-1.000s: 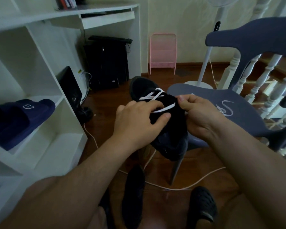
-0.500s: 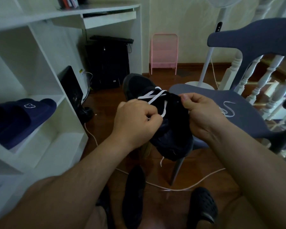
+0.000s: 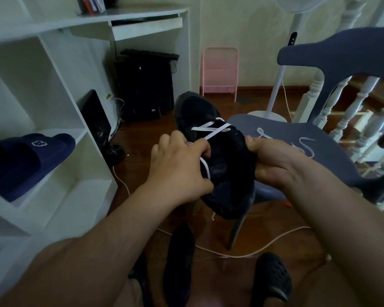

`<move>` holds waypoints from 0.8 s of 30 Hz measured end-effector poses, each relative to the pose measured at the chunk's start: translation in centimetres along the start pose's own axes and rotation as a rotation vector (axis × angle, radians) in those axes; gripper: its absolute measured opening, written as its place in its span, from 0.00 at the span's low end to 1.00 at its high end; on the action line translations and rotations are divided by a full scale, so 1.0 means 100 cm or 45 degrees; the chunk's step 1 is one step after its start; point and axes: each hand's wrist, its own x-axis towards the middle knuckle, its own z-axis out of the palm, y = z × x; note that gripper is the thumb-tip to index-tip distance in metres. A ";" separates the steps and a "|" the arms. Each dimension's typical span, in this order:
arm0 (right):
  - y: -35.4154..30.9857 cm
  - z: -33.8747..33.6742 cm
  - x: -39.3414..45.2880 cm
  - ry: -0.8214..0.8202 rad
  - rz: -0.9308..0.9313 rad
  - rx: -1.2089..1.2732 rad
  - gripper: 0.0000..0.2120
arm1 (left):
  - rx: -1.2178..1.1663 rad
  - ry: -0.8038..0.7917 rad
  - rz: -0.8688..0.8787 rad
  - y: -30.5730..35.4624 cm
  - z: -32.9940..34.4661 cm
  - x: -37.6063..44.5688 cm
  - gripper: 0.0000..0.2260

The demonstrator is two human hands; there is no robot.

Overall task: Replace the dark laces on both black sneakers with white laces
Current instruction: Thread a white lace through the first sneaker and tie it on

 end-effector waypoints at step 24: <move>0.004 -0.005 0.000 0.038 -0.352 -0.119 0.17 | -0.638 0.630 0.537 0.011 0.011 -0.009 0.12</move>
